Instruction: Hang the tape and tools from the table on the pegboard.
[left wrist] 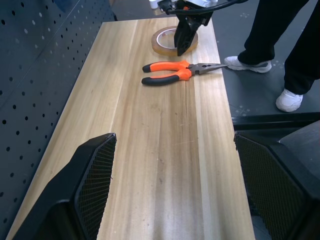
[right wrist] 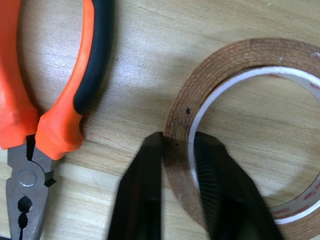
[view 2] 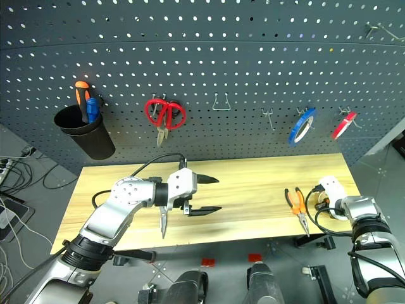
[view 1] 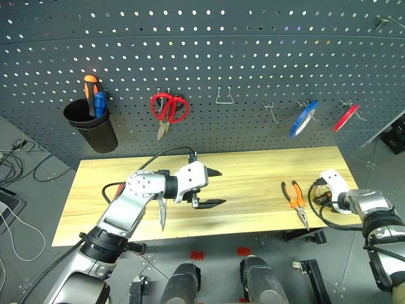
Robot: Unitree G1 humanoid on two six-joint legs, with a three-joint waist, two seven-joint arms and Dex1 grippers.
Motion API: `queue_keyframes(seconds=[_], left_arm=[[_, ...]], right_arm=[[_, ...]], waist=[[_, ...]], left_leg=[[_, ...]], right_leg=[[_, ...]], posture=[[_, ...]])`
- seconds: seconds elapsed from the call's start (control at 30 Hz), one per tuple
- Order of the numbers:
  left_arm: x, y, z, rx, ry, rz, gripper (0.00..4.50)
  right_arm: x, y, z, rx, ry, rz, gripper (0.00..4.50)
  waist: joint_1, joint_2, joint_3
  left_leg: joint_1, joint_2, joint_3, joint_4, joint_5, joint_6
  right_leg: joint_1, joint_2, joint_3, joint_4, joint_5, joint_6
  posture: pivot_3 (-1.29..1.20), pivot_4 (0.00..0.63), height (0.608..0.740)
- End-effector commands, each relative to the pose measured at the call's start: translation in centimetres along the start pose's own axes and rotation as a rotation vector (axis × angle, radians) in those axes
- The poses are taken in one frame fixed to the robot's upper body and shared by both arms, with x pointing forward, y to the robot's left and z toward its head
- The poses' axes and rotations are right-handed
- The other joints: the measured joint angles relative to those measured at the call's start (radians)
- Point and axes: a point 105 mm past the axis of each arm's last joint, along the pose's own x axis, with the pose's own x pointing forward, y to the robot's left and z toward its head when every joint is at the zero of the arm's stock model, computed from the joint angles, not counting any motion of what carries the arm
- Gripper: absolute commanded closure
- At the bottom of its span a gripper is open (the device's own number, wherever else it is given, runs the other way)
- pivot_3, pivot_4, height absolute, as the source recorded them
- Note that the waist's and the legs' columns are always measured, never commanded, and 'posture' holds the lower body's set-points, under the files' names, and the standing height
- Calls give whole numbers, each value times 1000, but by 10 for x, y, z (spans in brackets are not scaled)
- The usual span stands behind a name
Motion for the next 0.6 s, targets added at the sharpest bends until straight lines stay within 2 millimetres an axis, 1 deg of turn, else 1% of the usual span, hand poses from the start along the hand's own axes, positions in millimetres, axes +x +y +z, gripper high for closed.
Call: queue_keyframes(seconds=[0.03, 0.1, 0.17, 0.23, 0.3, 0.33, 0.37, 0.4, 0.47, 0.53, 0.6], left_arm=[[2, 1, 9, 46, -28, -4, 506], [2, 4, 12, 47, -43, 12, 506], [0, 10, 16, 46, -68, 53, 506], [-2, 15, 21, 31, -95, 82, 506], [-5, 17, 25, 6, -130, 108, 506], [-7, 17, 27, -3, -145, 119, 506], [-9, 18, 29, -17, -164, 135, 506], [-11, 18, 30, -34, -180, 151, 506], [-16, 20, 31, -65, -205, 188, 506], [-21, 22, 33, -104, -231, 228, 506], [-27, 22, 36, -144, -262, 264, 506]], right_arm=[[7, 6, -28, 23, 77, 4, 4049], [3, 1, -21, -14, 30, -20, 4049], [-9, -5, -6, -69, -62, -66, 4049], [-25, -6, 6, -148, -150, -110, 4049], [-45, 2, 15, -227, -233, -151, 4049], [-55, 7, 19, -257, -272, -173, 4049], [-65, 14, 22, -285, -314, -195, 4049], [-75, 21, 26, -312, -355, -220, 4049], [-91, 41, 33, -358, -440, -263, 4049], [-105, 65, 40, -443, -527, -303, 4049], [-118, 93, 52, -555, -641, -338, 4049]], waist=[[0, -1, -3], [0, -1, -6], [3, -1, -6], [8, 2, -8], [9, 6, -9], [8, 9, -11], [6, 10, -11], [2, 10, -12], [-6, 10, -12], [-8, 10, -12], [-8, 10, -12]], left_leg=[[0, 0, 0, 0, 0, 0], [0, 0, 0, 0, 0, 0], [0, 0, 0, 0, 0, 0], [-1, -1, 0, 0, 0, -1], [-5, -1, -1, 0, 0, -1], [-9, -1, 0, 1, 1, -1], [-17, -2, 0, 3, 1, -2], [-20, -2, 1, 5, 1, -2], [-21, -1, 1, 6, 1, -2], [-20, -1, 1, 6, 1, -2], [-19, -1, 0, 7, 1, -2]], right_leg=[[0, 0, 0, 0, 0, 0], [0, 0, 0, 0, 0, 0], [0, 0, 0, 0, 0, 0], [-1, -1, 0, 0, 0, 0], [-5, -1, 0, 0, 0, 0], [-10, -1, 0, 2, 0, 1], [-19, -2, 1, 5, 0, 1], [-22, -2, 2, 6, 0, 1], [-23, -2, 2, 7, 0, 1], [-22, -1, 3, 8, 1, 1], [-22, 0, 3, 11, 1, 1]], posture=[[-58, 196, 740], [-64, 187, 740], [-65, 183, 740], [-72, 181, 740], [-85, 183, 740], [-94, 185, 740], [-94, 185, 740], [-98, 186, 740], [-111, 191, 740], [-111, 191, 740], [-115, 193, 740]])
